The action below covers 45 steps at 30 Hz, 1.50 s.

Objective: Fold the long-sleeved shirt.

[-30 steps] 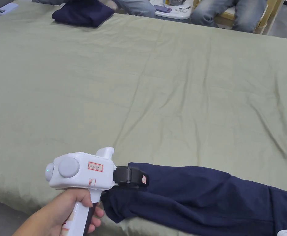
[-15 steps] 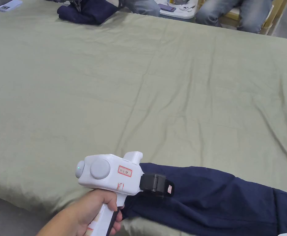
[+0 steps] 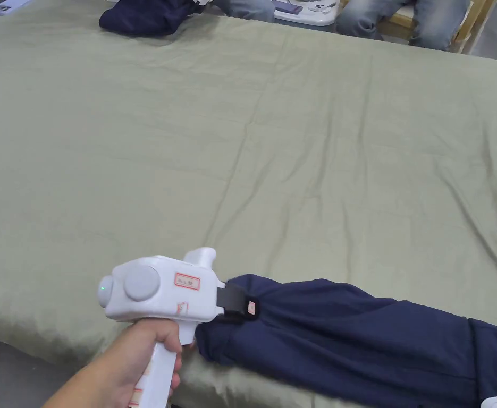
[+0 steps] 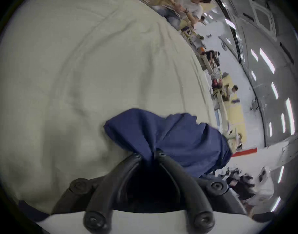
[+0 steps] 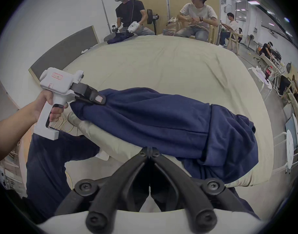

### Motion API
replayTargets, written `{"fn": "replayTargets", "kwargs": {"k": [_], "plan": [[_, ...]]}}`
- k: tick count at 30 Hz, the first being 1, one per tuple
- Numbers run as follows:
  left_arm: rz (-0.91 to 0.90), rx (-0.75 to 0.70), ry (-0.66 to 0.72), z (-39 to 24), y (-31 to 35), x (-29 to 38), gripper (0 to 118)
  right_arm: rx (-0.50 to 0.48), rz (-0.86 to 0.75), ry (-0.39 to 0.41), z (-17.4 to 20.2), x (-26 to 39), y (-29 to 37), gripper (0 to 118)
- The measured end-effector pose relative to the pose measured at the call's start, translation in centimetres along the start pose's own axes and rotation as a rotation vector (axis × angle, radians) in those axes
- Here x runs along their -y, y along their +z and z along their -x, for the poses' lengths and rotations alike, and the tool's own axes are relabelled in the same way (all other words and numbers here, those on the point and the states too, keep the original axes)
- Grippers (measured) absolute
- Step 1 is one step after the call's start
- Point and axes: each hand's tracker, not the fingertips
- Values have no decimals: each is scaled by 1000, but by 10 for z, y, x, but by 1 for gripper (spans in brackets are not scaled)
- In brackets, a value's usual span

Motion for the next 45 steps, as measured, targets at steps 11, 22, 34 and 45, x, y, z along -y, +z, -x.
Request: {"fn": "replayTargets", "kwargs": {"k": [11, 22, 34, 45], "plan": [[-59, -170, -28, 29, 65, -51, 6, 36, -16, -9, -8, -21, -13, 0], [-90, -412, -29, 83, 165, -58, 6, -107, -78, 26, 31, -65, -26, 0], [-145, -546, -132, 11, 160, -16, 6, -179, -95, 39, 45, -61, -21, 1], [-92, -252, -334, -182, 34, 26, 6, -68, -118, -76, -12, -20, 30, 1]]}}
